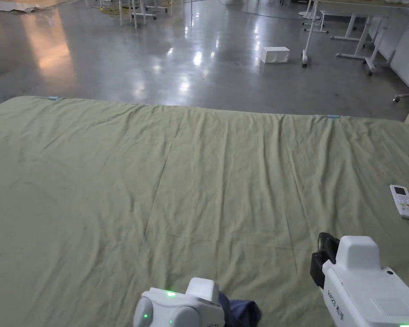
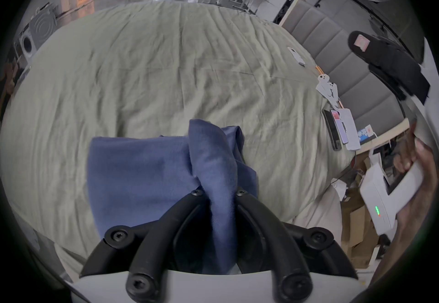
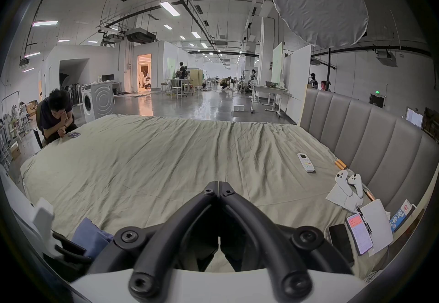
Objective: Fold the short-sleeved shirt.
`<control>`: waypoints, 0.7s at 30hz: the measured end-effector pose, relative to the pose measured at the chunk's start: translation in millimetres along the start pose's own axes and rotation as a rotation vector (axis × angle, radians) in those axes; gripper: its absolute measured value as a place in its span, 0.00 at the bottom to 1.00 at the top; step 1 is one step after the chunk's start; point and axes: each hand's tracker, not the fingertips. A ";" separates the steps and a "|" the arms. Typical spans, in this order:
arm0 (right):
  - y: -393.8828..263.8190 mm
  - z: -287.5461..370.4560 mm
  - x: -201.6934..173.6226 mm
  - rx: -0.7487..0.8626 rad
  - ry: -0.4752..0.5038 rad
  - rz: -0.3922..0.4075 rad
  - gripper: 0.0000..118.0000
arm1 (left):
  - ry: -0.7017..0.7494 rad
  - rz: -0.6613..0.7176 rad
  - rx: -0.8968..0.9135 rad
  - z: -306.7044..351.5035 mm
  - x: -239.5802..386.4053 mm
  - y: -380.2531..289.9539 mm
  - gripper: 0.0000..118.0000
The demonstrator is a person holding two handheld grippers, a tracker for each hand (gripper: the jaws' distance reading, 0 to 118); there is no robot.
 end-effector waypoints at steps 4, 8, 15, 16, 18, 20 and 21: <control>-1.9 -1.0 0.3 -0.005 0.001 -0.006 0.00 | -0.060 0.099 0.010 -10.9 -2.6 2.8 0.31; -1.6 -0.8 0.3 -0.006 0.003 -0.010 0.00 | -0.159 0.099 0.049 -5.2 -5.9 6.4 0.56; 2.3 0.1 4.7 0.002 -0.004 -0.016 0.00 | -0.199 0.055 0.090 8.8 -7.1 11.7 0.23; 2.6 0.2 5.2 0.002 -0.004 -0.016 0.00 | -0.202 0.046 0.083 4.7 -5.2 11.0 0.15; 2.3 0.8 6.0 0.001 -0.004 -0.017 0.00 | -0.202 0.040 0.045 -7.1 -1.6 7.8 0.15; 1.9 1.5 7.1 0.000 -0.006 -0.021 0.00 | -0.207 0.043 0.021 -20.1 1.3 3.9 0.15; 2.0 2.4 7.5 -0.001 -0.006 -0.022 0.00 | -0.198 0.046 0.011 -28.4 3.7 1.9 0.15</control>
